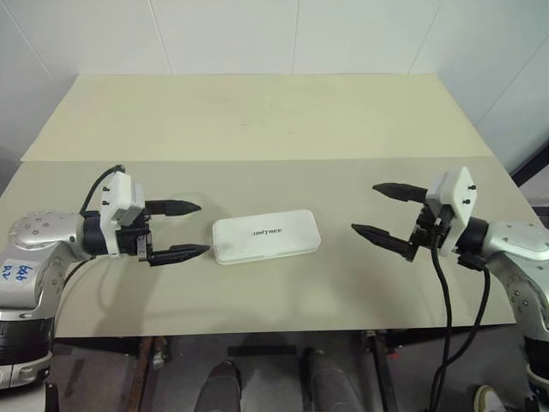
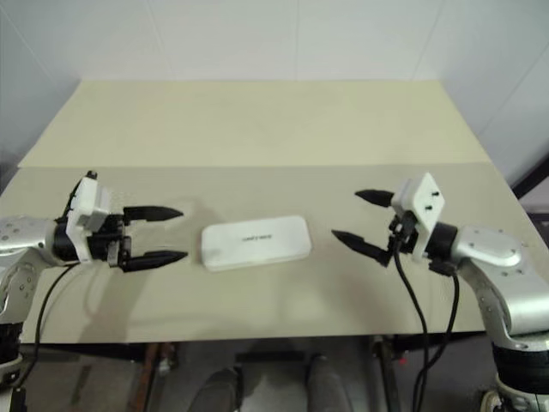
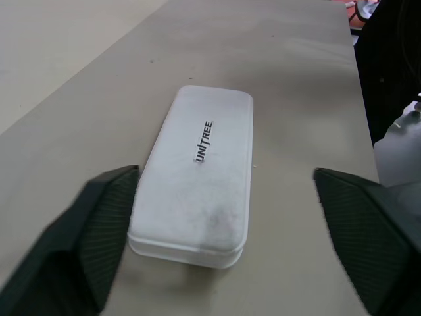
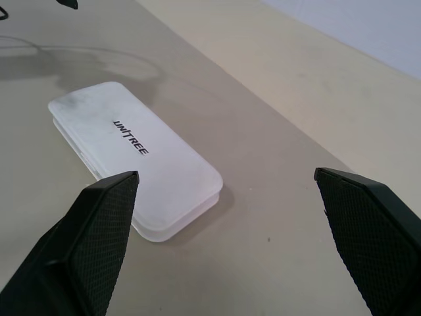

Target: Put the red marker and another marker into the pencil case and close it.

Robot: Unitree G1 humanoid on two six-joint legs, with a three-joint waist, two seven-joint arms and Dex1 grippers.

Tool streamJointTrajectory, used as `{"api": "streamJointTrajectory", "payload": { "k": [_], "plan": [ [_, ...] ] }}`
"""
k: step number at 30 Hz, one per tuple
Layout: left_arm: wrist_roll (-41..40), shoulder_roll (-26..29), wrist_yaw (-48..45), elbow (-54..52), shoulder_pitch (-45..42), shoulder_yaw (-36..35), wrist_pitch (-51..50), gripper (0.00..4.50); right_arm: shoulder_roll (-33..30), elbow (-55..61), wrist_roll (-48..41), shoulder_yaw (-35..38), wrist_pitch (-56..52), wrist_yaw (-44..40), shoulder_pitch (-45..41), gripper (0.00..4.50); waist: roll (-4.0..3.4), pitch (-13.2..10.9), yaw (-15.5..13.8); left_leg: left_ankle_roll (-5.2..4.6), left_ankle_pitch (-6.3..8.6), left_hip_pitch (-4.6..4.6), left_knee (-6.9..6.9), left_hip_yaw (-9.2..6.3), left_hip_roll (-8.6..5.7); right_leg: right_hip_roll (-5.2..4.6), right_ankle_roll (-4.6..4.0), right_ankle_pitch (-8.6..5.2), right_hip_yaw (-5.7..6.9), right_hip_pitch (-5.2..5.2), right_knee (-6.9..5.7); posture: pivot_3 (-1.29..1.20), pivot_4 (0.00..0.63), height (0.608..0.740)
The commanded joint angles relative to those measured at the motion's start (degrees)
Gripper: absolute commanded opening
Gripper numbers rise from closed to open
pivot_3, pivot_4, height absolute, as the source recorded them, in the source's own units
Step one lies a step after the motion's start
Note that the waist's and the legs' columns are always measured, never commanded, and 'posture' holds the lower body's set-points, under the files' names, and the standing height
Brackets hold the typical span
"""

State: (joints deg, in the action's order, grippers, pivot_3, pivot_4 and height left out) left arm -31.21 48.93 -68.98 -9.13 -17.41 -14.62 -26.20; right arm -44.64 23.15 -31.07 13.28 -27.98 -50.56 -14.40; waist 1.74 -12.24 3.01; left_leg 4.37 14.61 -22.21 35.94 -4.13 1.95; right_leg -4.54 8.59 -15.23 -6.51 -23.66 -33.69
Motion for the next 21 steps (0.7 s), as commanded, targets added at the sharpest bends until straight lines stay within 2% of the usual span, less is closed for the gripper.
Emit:
{"api": "streamJointTrajectory", "payload": {
  "k": [1,8,13,21],
  "plan": [
    [-2.0,0.6,0.0,-3.1,1.1,-1.9,0.9,4.48,-1.3,3.4,-1.9,3.5,-0.8,0.8,1.3,4.50,0.00,0.0,0.0,0.00,0.00,0.00,0.01,0.00,0.00,0.00,0.00,0.00,0.00,0.00,0.01,0.00,0.150,0.740],
    [-0.8,-1.4,2.1,-2.0,-0.5,-1.1,5.1,4.48,-2.0,4.3,-2.3,4.0,-0.6,1.0,0.9,4.50,0.00,0.0,0.1,0.00,0.00,0.00,0.04,0.01,0.00,0.00,-0.03,-0.01,-0.02,0.01,0.08,0.00,0.150,0.740],
    [0.8,-3.7,4.2,-1.1,-3.5,0.5,9.2,4.48,-4.3,1.2,-1.9,5.4,1.9,-2.7,1.3,4.50,0.00,0.0,-0.1,0.00,0.00,-0.01,0.02,0.01,0.00,0.00,-0.02,-0.01,-0.02,0.02,0.10,0.00,0.150,0.740],
    [2.2,-3.9,1.0,6.3,-9.0,3.6,13.7,4.48,-8.6,-1.7,-2.9,5.2,4.8,-10.3,1.5,4.50,0.00,0.0,0.0,0.00,0.00,0.00,0.01,0.01,0.00,0.01,0.00,0.00,-0.01,0.05,0.13,0.00,0.150,0.740]
  ]
}}
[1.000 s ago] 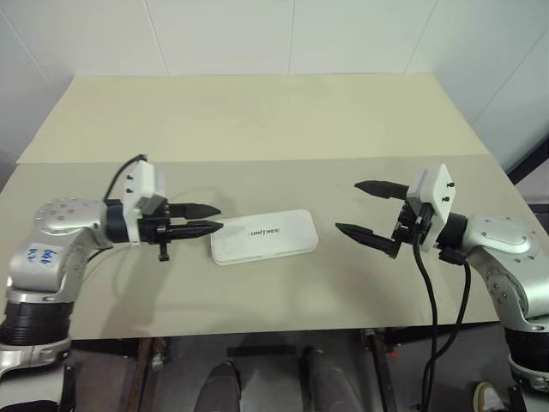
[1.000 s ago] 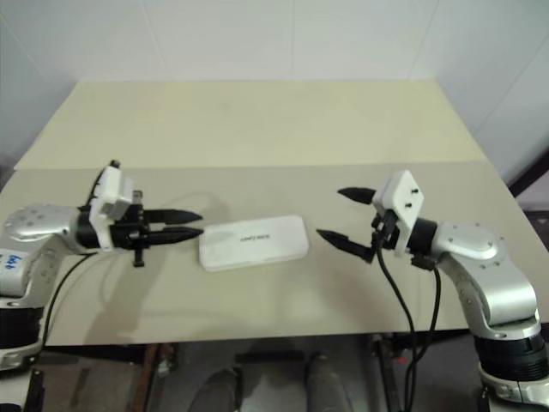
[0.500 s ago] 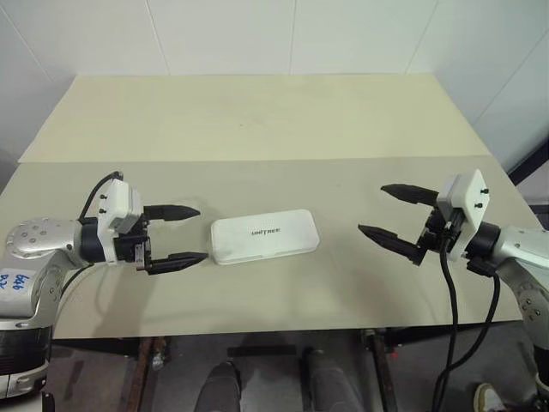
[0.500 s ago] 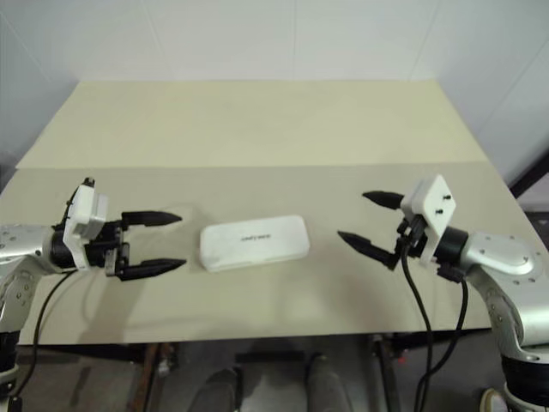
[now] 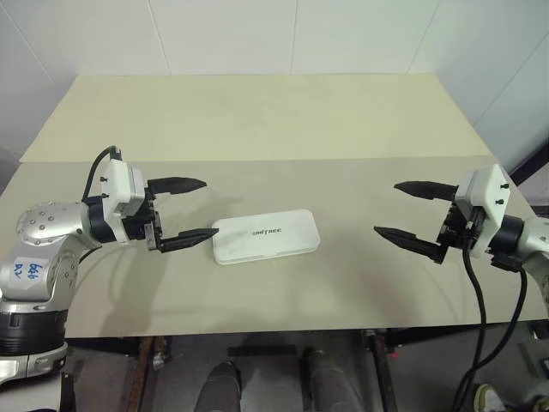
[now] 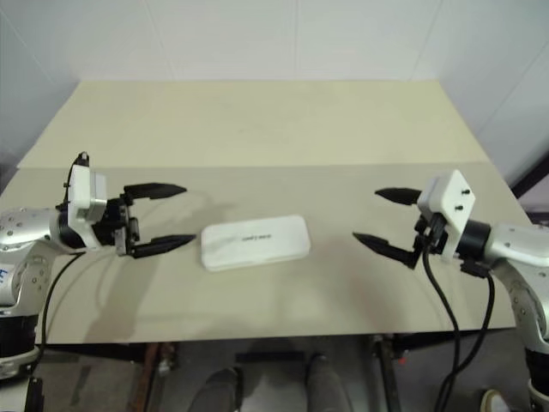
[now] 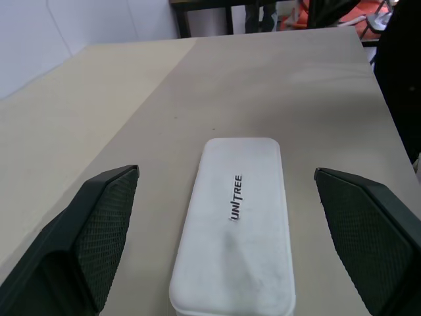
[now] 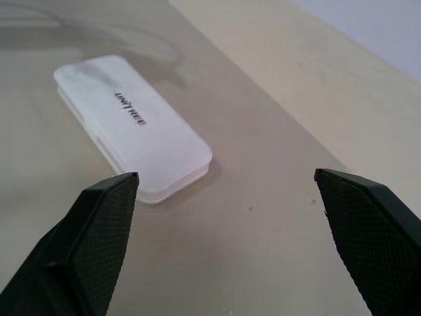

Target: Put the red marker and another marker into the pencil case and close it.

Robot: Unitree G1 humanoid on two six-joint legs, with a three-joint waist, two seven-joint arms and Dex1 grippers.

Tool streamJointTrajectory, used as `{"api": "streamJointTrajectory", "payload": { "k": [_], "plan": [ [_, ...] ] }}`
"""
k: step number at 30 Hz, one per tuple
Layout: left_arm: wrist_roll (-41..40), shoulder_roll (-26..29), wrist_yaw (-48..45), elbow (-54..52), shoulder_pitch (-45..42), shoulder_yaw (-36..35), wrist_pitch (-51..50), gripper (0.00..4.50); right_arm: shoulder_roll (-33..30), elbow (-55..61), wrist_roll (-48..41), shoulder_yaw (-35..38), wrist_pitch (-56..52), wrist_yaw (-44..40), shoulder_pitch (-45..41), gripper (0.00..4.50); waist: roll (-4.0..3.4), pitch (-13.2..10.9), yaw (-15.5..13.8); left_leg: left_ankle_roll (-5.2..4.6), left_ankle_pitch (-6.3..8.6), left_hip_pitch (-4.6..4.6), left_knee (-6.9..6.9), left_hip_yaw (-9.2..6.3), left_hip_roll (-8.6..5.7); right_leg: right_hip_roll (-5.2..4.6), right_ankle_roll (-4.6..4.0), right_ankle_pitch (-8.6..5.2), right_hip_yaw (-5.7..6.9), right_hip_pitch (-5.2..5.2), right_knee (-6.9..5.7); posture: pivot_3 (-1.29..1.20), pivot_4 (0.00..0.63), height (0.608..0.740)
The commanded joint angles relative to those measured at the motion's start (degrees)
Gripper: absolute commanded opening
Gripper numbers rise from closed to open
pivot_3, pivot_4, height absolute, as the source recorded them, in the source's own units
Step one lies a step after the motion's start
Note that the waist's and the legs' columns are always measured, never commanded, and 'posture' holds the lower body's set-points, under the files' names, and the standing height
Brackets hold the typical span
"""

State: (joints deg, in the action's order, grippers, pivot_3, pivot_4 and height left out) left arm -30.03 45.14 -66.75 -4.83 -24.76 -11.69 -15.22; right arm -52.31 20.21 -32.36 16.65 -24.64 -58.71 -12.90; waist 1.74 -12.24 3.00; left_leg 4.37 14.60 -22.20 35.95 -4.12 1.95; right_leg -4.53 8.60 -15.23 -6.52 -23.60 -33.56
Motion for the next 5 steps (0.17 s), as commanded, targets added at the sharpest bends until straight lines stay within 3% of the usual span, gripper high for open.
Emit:
{"api": "streamJointTrajectory", "payload": {
  "k": [1,5],
  "plan": [
    [1.3,0.0,-1.6,3.0,-2.2,1.0,3.3,4.48,-0.9,2.1,-2.0,1.7,1.1,-2.2,0.3,4.50,0.00,0.0,0.1,0.00,0.00,0.00,0.01,0.00,0.00,0.00,0.00,0.00,0.00,0.00,0.00,0.00,0.150,0.740],
    [1.2,0.0,-2.3,4.5,-4.0,1.7,3.7,4.48,-1.2,4.5,-3.3,1.6,-0.5,-2.3,1.1,4.50,0.00,0.0,0.2,0.00,0.00,0.00,0.00,0.00,0.00,0.00,0.02,0.01,0.00,-0.02,-0.05,0.00,0.150,0.740]
  ]
}}
